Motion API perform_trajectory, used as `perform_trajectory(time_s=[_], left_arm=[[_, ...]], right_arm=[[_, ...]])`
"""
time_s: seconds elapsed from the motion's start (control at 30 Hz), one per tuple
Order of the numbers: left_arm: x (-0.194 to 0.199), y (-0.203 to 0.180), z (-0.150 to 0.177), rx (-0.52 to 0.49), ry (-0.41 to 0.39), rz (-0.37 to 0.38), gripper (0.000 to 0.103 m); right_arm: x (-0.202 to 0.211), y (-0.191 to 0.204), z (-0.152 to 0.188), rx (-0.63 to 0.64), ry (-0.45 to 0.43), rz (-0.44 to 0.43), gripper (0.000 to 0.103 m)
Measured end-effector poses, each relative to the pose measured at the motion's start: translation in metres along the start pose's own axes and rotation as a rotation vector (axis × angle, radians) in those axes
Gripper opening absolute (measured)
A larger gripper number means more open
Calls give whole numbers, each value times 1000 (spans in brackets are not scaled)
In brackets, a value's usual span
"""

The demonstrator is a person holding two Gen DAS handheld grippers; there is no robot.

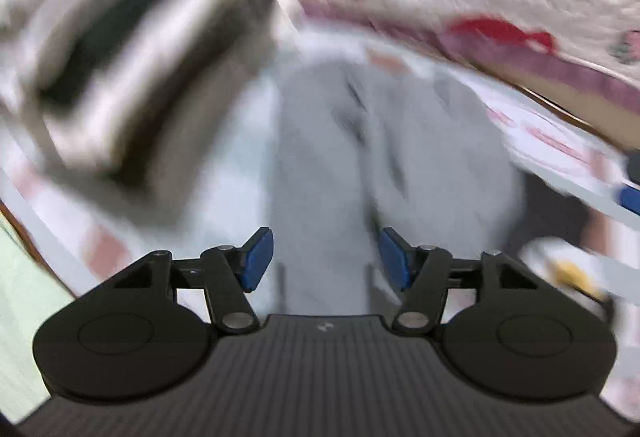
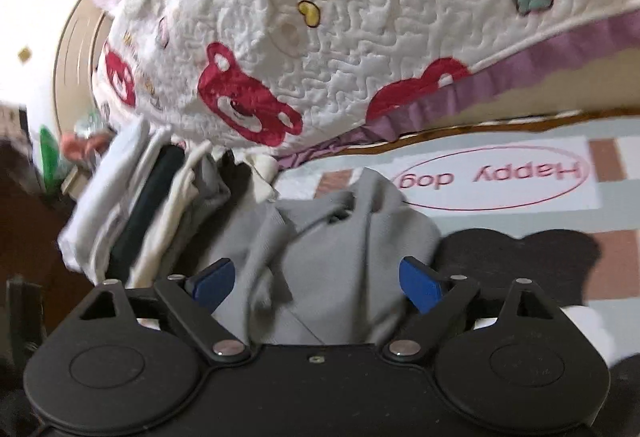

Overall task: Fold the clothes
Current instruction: 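Grasp the grey garment edge with the left gripper while the right gripper grasps another edge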

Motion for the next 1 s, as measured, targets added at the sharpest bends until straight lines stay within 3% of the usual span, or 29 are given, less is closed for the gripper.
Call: perform_trajectory(time_s=[0.1, 0.27, 0.43, 0.5, 0.63, 0.77, 0.83, 0.87, 0.9, 0.93, 1.0], left_arm=[[-20, 4, -4, 19, -65, -30, 53], [-43, 27, 7, 51, -112, 4, 51], [-51, 41, 2, 160, -65, 108, 51], [-55, 38, 0, 155, -62, 140, 54], [-66, 37, 6, 111, -53, 116, 56], [-80, 44, 12, 120, -9, 113, 69], [-88, 48, 14, 152, 35, 145, 77], [-93, 49, 16, 170, 65, 169, 87], [-101, 48, 19, 188, 114, 197, 97], [-109, 47, 22, 222, 162, 219, 97], [-119, 45, 29, 263, 222, 256, 92]], right_arm=[[-34, -10, -2, -40, 49, -5, 92], [-83, -32, 12, -123, 133, 39, 92], [-114, -50, 14, -213, 121, 25, 92], [-125, -57, 13, -239, 118, 27, 92], [-145, -57, 12, -236, 114, 35, 92], [-165, -45, 20, -217, 147, -11, 92], [-169, -33, 26, -180, 150, -71, 82], [-169, -28, 29, -160, 148, -96, 76], [-168, -25, 32, -139, 143, -108, 61], [-166, -22, 35, -119, 138, -121, 41], [-156, -14, 40, -34, 110, -104, 29]])
Point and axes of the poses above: each gripper's, at about its wrist camera, not at the fingertips, and x roughly against the way its jaws point, y to its left, z to its underside, the point moved 5 cm from there along -x, roughly the way its jaws point, and after that the axes turned 10 degrees about x, right-handed, at the moved point
